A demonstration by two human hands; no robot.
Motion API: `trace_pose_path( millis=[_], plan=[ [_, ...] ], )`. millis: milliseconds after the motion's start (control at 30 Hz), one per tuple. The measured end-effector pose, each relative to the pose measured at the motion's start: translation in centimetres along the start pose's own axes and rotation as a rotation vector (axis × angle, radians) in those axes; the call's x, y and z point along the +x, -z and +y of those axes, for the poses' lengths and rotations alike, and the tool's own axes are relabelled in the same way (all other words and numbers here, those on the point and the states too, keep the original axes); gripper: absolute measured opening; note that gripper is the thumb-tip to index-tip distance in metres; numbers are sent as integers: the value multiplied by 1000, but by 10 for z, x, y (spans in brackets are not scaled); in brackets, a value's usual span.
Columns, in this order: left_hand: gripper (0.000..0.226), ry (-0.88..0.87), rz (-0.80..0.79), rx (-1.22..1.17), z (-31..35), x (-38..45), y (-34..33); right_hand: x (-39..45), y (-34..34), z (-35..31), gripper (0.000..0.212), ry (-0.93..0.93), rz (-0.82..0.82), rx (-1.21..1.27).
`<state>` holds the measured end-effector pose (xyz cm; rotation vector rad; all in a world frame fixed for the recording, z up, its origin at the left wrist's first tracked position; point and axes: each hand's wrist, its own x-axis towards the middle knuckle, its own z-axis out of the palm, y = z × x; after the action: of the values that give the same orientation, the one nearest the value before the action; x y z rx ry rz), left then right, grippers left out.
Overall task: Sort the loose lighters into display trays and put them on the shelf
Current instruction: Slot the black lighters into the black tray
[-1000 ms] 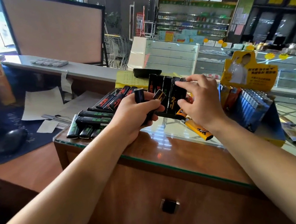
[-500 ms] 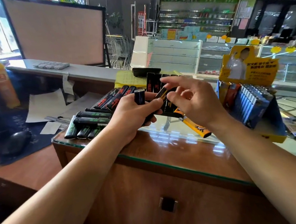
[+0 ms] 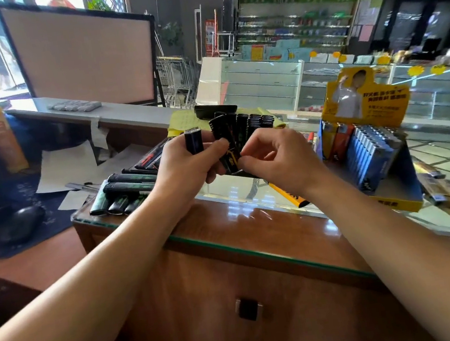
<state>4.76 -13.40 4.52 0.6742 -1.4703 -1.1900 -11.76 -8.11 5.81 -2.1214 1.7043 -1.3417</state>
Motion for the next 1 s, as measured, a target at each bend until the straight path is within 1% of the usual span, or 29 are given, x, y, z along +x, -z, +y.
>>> trace_pose_path(
  millis=[33, 100, 167, 233, 267, 300, 367, 433, 500, 667, 800, 1000],
  plan=[
    [8, 0, -4, 21, -1, 0, 0, 0, 0, 0, 11, 4, 9, 13],
    [12, -3, 0, 38, -2, 0, -1, 0, 2, 1, 7, 10, 49, 49],
    [14, -12, -12, 59, -3, 1, -1, 1, 2, 2, 14, 17, 100, 92],
    [5, -16, -58, 98, -3, 0, -2, 2, 2, 2, 23, 23, 131, 112],
    [4, -16, -77, 124, -3, -1, -2, 2, 3, 2, 25, 27, 135, 113],
    [9, -16, -90, 152, -3, 0, -3, 2, 2, 2, 26, 33, 134, 110],
    [14, -19, -107, 180, -5, 0, -4, 2, 2, 0, 25, 50, 141, 96],
    [12, -17, -108, 179, -6, 0, -5, 2, 1, -2, 24, 49, 169, 103],
    [8, -1, -113, 216, -9, 1, -5, 1, 1, -4, 22, 28, 223, 147],
    [12, -24, -199, 330, -11, 1, -6, 0, 4, -5, 20, 20, 357, 232],
    [8, -56, -163, 345, -11, 1, -5, 0, -2, -5, 23, 20, 407, 244],
    [11, -53, -147, 355, -15, 2, -4, -1, 0, -7, 25, 37, 399, 229]
  ],
)
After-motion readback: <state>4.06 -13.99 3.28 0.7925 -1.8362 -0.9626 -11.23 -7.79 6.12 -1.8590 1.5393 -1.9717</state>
